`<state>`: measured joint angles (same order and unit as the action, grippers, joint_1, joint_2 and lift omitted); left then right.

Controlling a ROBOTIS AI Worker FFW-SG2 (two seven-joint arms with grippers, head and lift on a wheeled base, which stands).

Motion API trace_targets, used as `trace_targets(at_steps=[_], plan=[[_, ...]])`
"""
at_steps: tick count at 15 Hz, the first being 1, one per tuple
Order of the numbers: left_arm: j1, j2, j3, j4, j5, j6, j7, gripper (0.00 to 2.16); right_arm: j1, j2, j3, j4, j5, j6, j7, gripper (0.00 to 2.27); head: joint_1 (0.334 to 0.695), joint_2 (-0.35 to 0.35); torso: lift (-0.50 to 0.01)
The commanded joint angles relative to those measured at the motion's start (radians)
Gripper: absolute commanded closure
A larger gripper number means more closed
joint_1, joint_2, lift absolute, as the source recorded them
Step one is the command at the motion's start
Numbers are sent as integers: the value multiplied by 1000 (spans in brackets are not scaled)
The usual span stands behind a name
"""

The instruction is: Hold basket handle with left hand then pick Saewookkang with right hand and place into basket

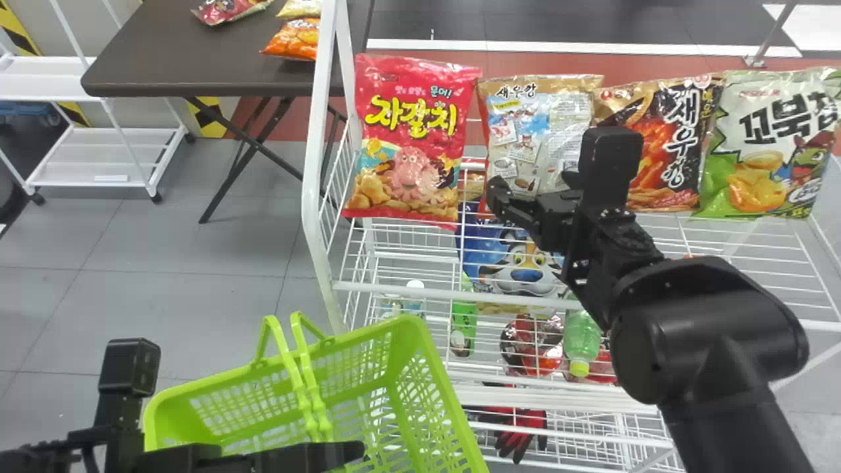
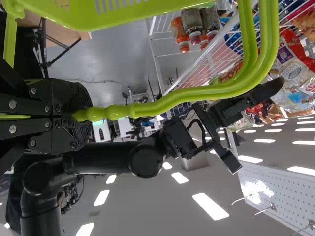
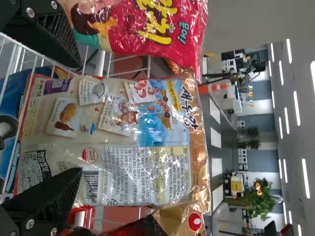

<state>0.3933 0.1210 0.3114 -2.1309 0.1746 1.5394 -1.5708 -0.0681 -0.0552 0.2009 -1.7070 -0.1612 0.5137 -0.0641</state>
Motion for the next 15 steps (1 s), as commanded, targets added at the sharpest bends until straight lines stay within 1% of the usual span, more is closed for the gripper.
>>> trace_targets(at_steps=[1, 4, 5, 6, 8, 9, 10, 12, 15], plan=[[-8, 2, 0, 15, -1, 32, -10, 2152, -39, 0, 0, 43, -1, 1, -3, 39, 695, 15, -18], [-14, 8, 5, 26, 0, 32, -10, 2152, -107, 0, 5, 109, 6, 1, -8, 56, 695, 11, -18], [-17, 8, 8, 31, 0, 32, -10, 2152, -124, 0, 8, 130, 5, 1, -8, 144, 695, 10, -18], [-19, 9, 8, 35, 0, 32, -10, 2152, -133, 0, 8, 141, 0, 4, -8, 350, 695, 11, -18], [-25, 16, 9, 48, 2, 32, -10, 2152, -142, 0, 8, 152, 5, 16, -5, 866, 695, 13, -18], [-30, 19, 9, 52, 2, 32, -10, 2152, -145, 0, 6, 153, 5, 23, -3, 1497, 695, 14, -18], [-36, 19, 9, 57, 2, 32, -10, 2152, -145, 0, 5, 153, 3, 44, -5, 2034, 695, 15, -18], [-45, 19, 5, 68, 0, 32, -10, 2152, -134, -2, 0, 148, 3, 53, -2, 2209, 695, 16, -18], [-54, 20, 3, 77, 0, 32, -10, 2152, -93, -5, -15, 110, 3, 38, 1, 2243, 695, 9, -18]])
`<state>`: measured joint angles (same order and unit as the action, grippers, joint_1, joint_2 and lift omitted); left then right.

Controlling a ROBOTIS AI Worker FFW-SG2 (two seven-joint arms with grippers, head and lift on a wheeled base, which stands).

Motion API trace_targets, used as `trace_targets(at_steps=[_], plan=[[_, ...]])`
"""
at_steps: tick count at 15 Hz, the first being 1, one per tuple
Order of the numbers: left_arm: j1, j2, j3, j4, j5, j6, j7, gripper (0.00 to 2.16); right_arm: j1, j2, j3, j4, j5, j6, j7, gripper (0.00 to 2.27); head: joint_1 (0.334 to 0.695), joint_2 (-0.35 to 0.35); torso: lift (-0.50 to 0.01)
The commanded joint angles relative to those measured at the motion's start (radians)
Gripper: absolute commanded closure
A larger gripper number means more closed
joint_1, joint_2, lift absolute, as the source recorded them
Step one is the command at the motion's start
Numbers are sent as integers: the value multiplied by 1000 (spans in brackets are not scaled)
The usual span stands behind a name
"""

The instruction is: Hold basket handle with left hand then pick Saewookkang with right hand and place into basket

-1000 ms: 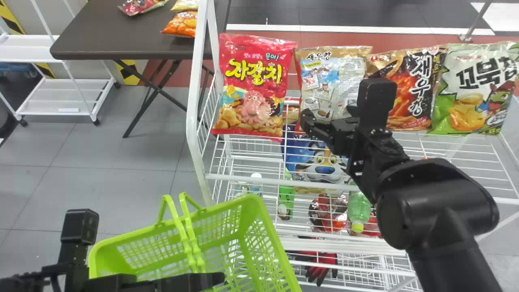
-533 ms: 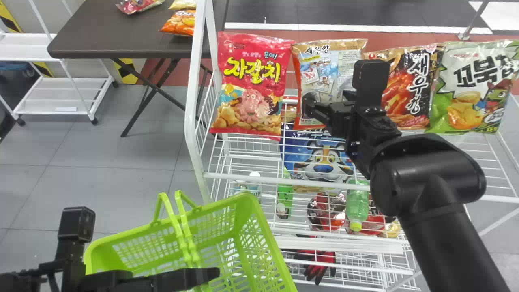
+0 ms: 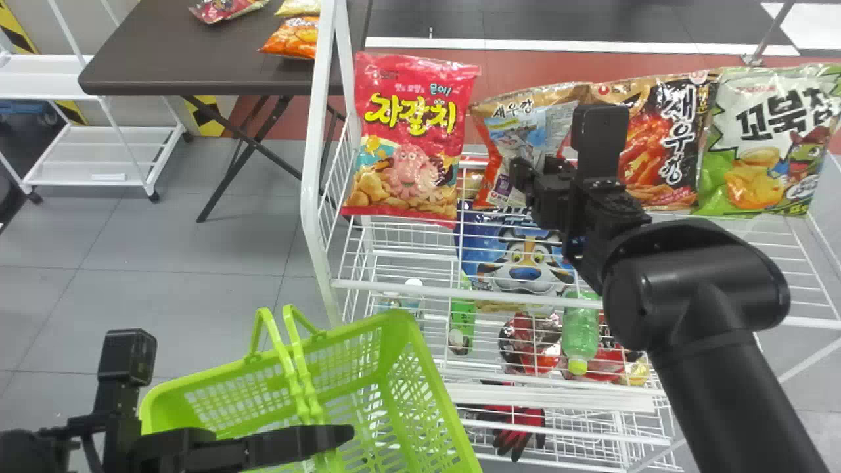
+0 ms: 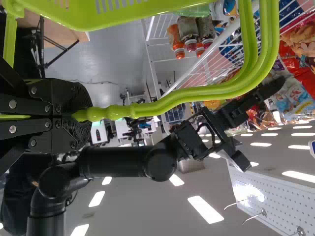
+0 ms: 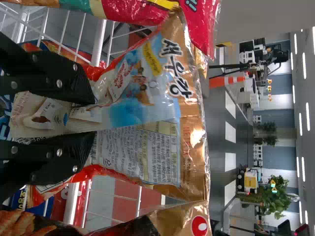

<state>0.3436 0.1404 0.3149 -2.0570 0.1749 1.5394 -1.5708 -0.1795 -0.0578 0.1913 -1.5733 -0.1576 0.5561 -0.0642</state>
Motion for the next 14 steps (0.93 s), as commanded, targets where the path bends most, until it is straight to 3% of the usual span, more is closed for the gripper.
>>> trace_targets(at_steps=[1, 10, 14], plan=[[-6, 2, -2, 3, 0, 32, -10, 2152, 31, -2, -6, -48, 1, -5, 1, 2243, 695, 7, -18], [-8, 1, -13, 1, -2, 32, -10, 2152, 175, -10, 3, -407, 13, 192, 6, 2246, 695, 13, -18], [-8, 1, -16, 1, -2, 32, -10, 2152, 245, -14, 5, -590, 1, 373, 53, 2246, 695, 31, -18]])
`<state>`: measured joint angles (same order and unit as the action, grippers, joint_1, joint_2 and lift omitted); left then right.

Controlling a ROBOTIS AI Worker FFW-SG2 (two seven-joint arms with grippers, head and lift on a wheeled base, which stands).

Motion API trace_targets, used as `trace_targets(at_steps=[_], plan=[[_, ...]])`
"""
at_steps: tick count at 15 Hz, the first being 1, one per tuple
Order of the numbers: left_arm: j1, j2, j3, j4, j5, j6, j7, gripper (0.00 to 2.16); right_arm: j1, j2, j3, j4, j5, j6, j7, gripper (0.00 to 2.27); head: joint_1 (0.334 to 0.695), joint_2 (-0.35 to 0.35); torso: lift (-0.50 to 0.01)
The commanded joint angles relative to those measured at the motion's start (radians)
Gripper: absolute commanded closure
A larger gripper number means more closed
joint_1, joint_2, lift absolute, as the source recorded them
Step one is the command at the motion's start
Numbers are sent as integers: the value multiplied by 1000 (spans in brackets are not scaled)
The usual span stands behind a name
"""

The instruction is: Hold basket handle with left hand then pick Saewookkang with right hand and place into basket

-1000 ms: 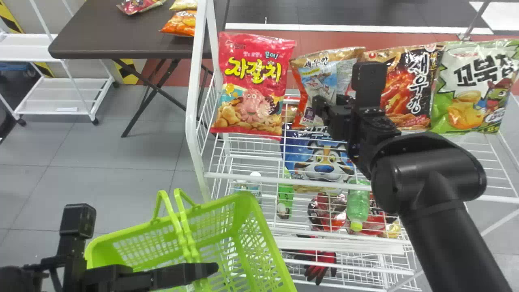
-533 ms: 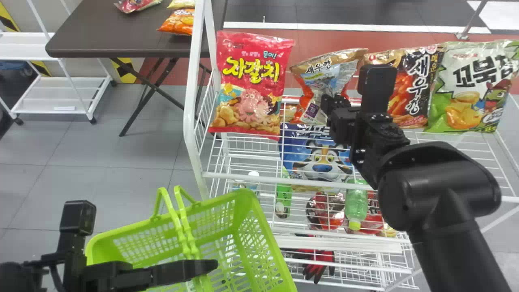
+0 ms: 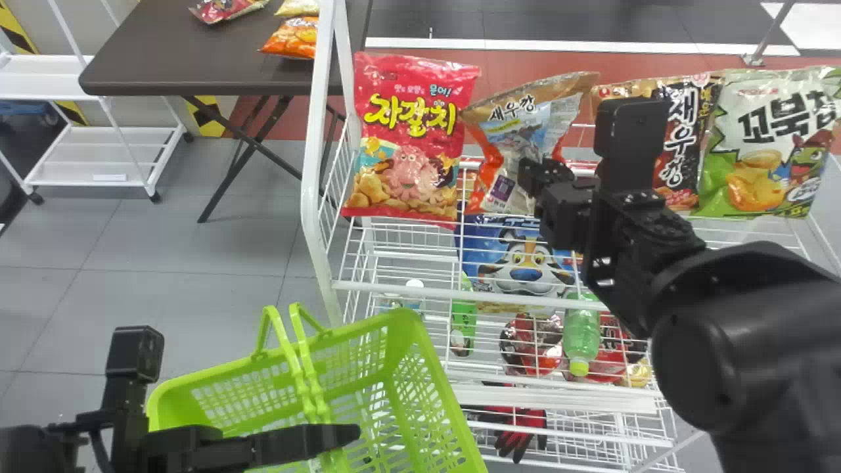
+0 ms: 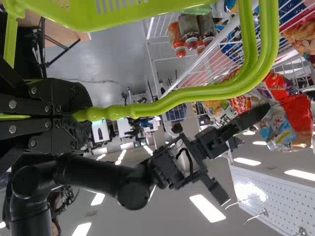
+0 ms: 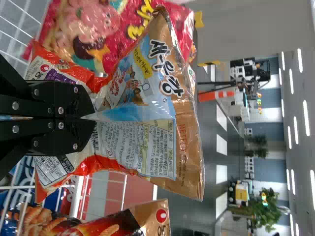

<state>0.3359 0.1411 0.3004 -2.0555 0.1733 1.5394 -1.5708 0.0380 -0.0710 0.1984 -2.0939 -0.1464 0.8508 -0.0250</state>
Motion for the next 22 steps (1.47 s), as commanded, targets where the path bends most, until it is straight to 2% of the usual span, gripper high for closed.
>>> trace_targets(at_steps=[1, 3, 6, 10, 14, 17, 18, 19, 21, 22], plan=[[0, 0, -1, -2, 0, 32, -10, 2152, 51, -1, -5, -118, -12, 143, 26, 2243, 695, 37, -18], [0, 0, -1, -3, 0, 32, -10, 2152, 115, -1, -30, -226, -44, 271, 68, 2246, 695, 55, -18], [0, -2, -1, -2, 0, 32, -10, 2152, 200, -1, -68, -336, -153, 425, 100, 2246, 695, 75, -18], [0, -6, -1, 0, 0, 32, -10, 2152, 241, -1, 6, -400, -188, 597, 102, 2246, 695, 121, -18], [-5, -9, -3, 1, 0, 32, -10, 2152, 255, -6, 154, -290, -137, 508, 105, 2243, 695, 230, -18], [-11, -8, -3, 8, 0, 32, -10, 2152, 229, -6, 211, -129, -110, 360, 120, 2206, 695, 309, -18], [-17, -8, -3, 15, 0, 32, -10, 2152, 223, -6, 222, -81, -110, 324, 129, 2030, 695, 320, -18], [-23, -8, -4, 24, 0, 32, -10, 2152, 218, -6, 225, -49, -108, 314, 146, 1713, 695, 333, -18], [-32, -8, -7, 35, -1, 32, -10, 2152, 217, -6, 228, -12, -94, 296, 165, 90, 695, 350, -18], [-40, -8, -9, 43, 0, 32, -10, 2152, 220, -6, 228, -11, -85, 296, 166, -2, 695, 350, -18]])
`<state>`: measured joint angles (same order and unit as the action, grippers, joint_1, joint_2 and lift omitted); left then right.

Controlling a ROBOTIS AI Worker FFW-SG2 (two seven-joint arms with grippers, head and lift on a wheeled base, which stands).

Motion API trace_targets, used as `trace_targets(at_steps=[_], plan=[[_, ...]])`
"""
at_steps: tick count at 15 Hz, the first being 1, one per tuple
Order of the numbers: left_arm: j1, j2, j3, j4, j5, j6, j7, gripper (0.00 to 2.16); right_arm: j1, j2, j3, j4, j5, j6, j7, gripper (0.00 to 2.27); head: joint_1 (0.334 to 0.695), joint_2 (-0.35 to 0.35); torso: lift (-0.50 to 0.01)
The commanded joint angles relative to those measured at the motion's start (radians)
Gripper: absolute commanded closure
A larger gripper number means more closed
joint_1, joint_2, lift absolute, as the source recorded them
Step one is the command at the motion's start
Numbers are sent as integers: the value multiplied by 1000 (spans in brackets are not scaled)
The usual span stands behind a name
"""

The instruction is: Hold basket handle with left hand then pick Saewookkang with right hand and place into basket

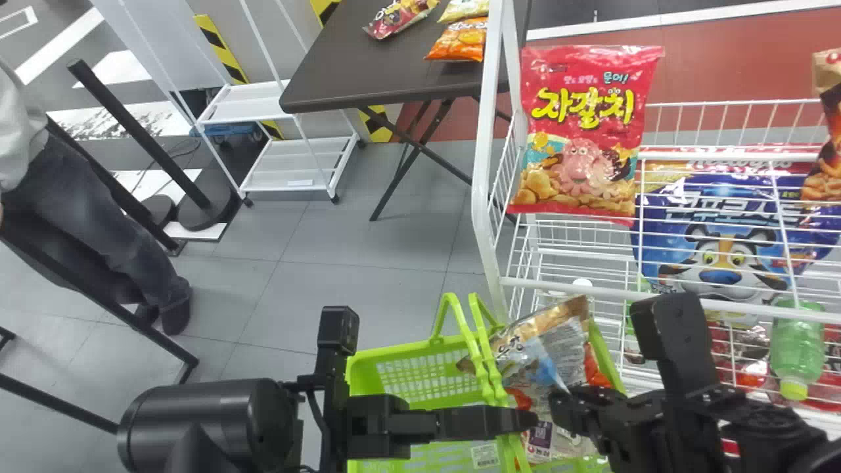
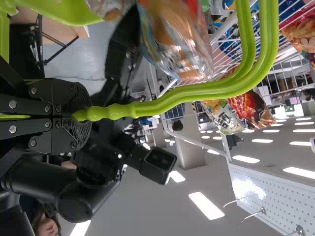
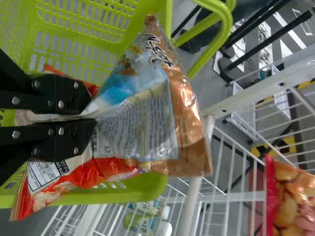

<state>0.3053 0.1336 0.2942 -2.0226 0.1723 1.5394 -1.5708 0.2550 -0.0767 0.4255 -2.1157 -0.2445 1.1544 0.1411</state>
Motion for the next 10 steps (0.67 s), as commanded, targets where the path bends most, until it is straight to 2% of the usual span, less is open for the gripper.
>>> trace_targets(at_steps=[1, 5, 7, 8, 10], plan=[[-12, 1, -1, 16, 1, 32, -10, 2152, 7, -1, -7, 5, 11, -8, 6, -2, 695, 350, -18], [-12, 0, 8, 25, 1, 32, -10, 2152, 53, -11, -76, -99, 11, -57, 45, 26, 695, 346, -18], [-8, -2, 14, 27, 1, 32, -10, 2152, 83, -31, -120, -135, 13, -201, 49, 33, 695, 328, -18], [-3, -3, 17, 27, 1, 32, -10, 2152, 102, -40, -151, -135, 22, -311, 49, 33, 695, 314, -18], [-3, -5, 17, 27, 1, 32, -10, 2152, 139, -41, -238, -127, 27, -403, 51, 43, 695, 241, -18]])
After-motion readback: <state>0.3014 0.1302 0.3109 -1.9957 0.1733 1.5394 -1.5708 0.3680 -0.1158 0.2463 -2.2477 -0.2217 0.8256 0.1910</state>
